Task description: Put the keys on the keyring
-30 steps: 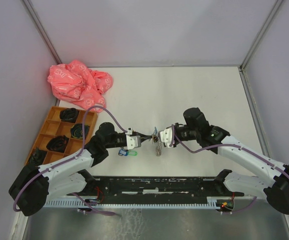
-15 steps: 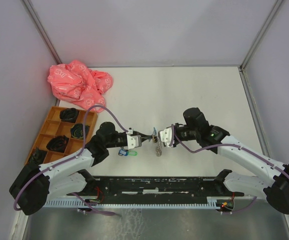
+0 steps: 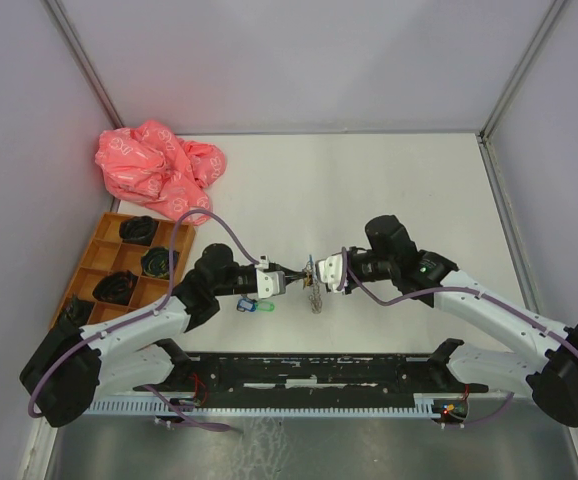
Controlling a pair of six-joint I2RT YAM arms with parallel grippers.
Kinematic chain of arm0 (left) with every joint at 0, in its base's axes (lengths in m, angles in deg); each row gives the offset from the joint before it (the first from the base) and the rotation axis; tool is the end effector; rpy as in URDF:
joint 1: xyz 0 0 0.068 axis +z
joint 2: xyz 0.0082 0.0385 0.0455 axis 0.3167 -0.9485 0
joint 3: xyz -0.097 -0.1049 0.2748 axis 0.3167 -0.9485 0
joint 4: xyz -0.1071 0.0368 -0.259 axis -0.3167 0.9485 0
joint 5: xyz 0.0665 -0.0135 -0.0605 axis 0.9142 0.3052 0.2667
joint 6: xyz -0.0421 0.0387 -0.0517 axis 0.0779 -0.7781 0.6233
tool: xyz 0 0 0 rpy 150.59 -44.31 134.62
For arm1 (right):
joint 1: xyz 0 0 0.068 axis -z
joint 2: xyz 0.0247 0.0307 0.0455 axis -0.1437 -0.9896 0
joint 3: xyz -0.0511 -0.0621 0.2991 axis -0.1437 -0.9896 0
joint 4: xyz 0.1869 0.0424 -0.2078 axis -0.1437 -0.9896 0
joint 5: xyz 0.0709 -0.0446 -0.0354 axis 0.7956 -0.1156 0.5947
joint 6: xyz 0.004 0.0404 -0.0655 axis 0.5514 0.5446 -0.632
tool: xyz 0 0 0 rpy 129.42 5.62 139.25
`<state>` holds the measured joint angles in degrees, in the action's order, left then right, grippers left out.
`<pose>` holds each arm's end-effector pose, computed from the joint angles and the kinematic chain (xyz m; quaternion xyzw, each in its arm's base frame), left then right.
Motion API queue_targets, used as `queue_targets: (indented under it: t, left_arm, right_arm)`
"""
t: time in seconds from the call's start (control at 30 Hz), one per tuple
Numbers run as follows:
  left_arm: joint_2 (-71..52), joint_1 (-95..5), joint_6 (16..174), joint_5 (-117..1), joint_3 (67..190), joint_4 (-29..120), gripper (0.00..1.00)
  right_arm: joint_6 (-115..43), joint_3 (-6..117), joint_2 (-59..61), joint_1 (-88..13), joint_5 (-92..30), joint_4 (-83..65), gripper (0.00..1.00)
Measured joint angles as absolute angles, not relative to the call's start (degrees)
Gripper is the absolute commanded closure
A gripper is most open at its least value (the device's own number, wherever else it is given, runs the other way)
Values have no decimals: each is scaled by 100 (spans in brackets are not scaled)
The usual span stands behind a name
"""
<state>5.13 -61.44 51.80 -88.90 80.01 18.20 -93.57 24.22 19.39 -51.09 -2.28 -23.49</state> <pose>0.1510 -0.1972 0.2480 0.6046 0.4309 -0.3135 0.5921 0.1649 0.2053 0.2848 -0.7104 0.4672 0.2397 0.4686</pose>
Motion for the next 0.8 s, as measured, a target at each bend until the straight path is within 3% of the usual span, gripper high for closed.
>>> queue_targets:
  t: [0.8]
  left_arm:
    - [585, -6195, 5322, -8888, 8538, 2902, 97]
  right_arm:
    - [-9768, 2634, 1854, -5352, -510, -2657, 99]
